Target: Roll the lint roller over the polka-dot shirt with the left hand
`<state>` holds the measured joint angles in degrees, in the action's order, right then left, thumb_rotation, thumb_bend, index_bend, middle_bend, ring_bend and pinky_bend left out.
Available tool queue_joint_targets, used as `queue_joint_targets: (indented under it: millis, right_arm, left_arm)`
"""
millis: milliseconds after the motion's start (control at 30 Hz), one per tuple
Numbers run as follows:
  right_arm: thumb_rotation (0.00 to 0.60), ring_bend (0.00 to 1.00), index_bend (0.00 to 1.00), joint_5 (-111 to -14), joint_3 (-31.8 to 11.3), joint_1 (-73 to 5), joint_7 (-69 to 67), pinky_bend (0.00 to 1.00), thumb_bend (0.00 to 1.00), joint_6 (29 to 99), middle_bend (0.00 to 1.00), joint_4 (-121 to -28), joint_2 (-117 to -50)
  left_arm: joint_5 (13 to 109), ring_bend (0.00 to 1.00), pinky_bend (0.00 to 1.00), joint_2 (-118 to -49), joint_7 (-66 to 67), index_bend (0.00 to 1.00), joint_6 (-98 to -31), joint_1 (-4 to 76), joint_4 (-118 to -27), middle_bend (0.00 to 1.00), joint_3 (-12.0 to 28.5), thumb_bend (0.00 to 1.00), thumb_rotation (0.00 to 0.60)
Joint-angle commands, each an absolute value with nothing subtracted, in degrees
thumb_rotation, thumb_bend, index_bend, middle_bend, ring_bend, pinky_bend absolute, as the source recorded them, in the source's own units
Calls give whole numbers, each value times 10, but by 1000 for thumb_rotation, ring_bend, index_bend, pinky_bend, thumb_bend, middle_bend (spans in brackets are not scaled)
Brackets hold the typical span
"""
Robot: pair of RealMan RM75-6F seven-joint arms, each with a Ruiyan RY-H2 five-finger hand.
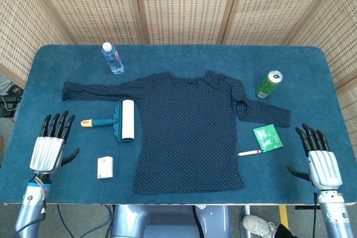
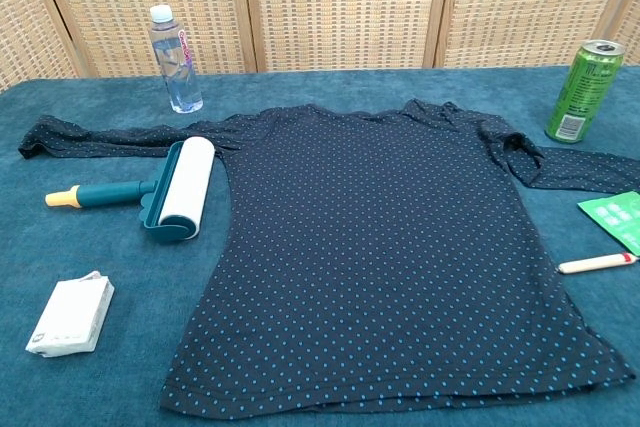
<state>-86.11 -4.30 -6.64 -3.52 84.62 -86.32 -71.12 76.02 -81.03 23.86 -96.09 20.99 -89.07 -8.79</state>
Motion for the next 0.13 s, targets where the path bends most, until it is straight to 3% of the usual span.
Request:
queue_joint_targets:
  millis: [33, 133]
  right_arm:
    - [600, 0, 0, -864, -42, -65, -35, 0, 14, 849, 0, -865, -709]
    - [600, 0, 0, -866, -41, -65, -36, 0, 14, 849, 0, -866, -709]
  left_arm:
    - [774, 0, 0, -805, 204, 0, -974, 178, -870, 0, -93, 250, 600]
    - [781, 0, 0, -798, 191, 0, -973, 168, -864, 0, -87, 250, 600]
